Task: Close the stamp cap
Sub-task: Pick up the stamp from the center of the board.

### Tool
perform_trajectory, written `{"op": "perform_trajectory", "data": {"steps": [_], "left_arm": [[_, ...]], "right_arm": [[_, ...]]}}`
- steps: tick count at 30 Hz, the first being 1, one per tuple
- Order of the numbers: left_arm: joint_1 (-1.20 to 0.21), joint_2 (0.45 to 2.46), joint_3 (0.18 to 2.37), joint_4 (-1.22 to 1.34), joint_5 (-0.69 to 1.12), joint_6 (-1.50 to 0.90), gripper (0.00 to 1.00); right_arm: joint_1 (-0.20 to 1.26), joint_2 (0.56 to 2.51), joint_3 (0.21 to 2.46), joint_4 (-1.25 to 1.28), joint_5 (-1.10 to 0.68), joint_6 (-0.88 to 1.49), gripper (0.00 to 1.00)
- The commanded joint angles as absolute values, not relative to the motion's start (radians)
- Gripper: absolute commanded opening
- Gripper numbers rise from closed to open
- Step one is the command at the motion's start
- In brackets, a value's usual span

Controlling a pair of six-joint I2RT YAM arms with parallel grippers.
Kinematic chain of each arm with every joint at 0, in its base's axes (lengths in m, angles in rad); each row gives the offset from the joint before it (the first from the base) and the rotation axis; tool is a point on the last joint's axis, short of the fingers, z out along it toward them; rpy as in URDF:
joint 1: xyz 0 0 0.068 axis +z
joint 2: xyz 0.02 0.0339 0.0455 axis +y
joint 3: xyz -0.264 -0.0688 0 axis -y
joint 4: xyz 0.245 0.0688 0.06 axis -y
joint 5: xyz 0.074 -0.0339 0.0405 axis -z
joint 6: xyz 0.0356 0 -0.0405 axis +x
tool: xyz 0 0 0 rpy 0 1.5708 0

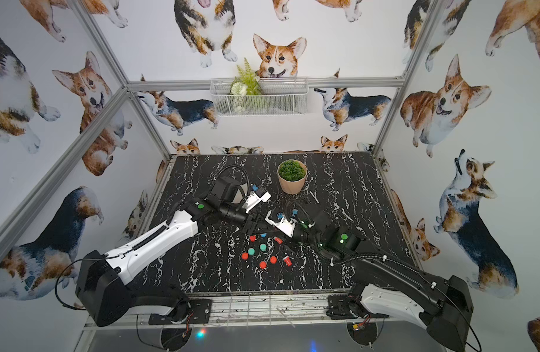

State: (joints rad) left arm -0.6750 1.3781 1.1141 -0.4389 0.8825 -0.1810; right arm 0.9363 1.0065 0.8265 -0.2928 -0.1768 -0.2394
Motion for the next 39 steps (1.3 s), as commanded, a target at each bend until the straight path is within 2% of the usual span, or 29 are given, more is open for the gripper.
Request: {"op": "perform_trajectory", "data": {"steps": [1, 8, 18, 25, 35, 39], "left_arm": [[-0.676, 1.397, 1.164, -0.419, 0.749, -0.404, 0.46], [-0.694, 1.382, 1.185, -0.413, 0.768, -0.667, 0.49], [-0.766, 1.392, 1.190, -0.364, 0.781, -0.875, 0.49], [-0.791, 1.396, 1.209, -0.372, 0.770, -0.872, 0.39], [-0.801, 1.395, 1.238, -0.449, 0.716, -0.821, 0.31], [-0.805, 1.391, 1.245, -0.445, 0.714, -0.807, 0.24]], "right_arm": [[0.943, 1.005, 0.853, -0.330, -0.105, -0.328, 0.00], [0.946, 0.983, 0.871, -0.390, -0.030, -0.402, 0.00], [0.952, 0.961, 0.877, -0.416, -0.004, -0.456, 0.00], [0.960, 0.951, 0.878, -0.408, 0.002, -0.447, 0.00], [0.963, 0.909, 0.856, -0.385, -0.028, -0.437, 0.00], [0.963, 0.903, 0.856, -0.384, -0.032, -0.436, 0.00]]}}
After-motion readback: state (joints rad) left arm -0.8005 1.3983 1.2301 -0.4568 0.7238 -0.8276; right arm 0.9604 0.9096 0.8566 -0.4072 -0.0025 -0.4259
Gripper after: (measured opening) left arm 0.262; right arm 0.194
